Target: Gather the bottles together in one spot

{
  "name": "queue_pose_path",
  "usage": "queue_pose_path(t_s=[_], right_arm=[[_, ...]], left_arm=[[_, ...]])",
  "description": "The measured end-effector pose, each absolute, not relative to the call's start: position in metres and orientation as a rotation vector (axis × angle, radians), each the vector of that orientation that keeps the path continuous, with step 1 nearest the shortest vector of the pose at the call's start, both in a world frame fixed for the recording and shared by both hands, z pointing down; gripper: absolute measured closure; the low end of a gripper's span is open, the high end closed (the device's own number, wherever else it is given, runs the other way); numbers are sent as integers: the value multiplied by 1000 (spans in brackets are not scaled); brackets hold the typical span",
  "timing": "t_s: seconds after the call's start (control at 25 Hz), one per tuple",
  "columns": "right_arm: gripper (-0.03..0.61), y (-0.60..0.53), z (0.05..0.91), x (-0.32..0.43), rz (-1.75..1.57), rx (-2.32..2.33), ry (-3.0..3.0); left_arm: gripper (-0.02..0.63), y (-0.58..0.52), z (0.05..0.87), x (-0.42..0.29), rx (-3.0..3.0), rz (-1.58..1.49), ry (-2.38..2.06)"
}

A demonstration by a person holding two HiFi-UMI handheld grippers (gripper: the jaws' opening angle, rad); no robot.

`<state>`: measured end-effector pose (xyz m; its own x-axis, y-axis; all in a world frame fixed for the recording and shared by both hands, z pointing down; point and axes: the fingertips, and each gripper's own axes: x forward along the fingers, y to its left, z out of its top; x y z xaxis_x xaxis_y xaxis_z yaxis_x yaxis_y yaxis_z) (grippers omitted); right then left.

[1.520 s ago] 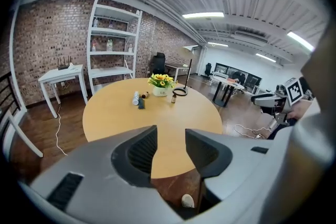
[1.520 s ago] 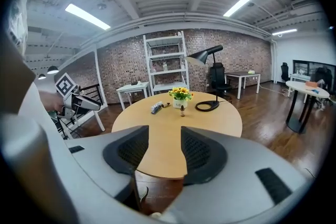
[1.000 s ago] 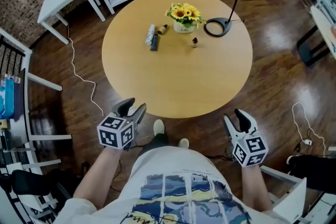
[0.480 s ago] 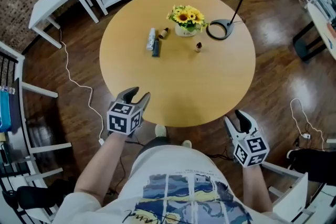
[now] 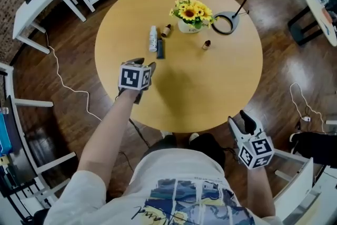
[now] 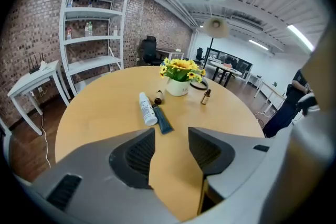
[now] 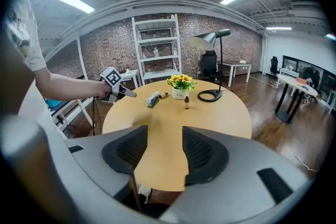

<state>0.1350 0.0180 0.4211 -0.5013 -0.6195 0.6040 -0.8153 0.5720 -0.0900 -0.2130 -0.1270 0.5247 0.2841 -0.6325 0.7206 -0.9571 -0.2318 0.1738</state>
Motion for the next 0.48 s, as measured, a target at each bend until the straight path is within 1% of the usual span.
queue_pose_path(t_s=[0.28, 0.48], right_arm=[[339, 1, 443, 116, 578, 1122, -2242], [339, -29, 443, 100, 541, 1054, -2263]], left_arm=[[410, -201, 578, -233, 1854, 691, -1387], [410, -246, 605, -243, 1780, 697, -1425]])
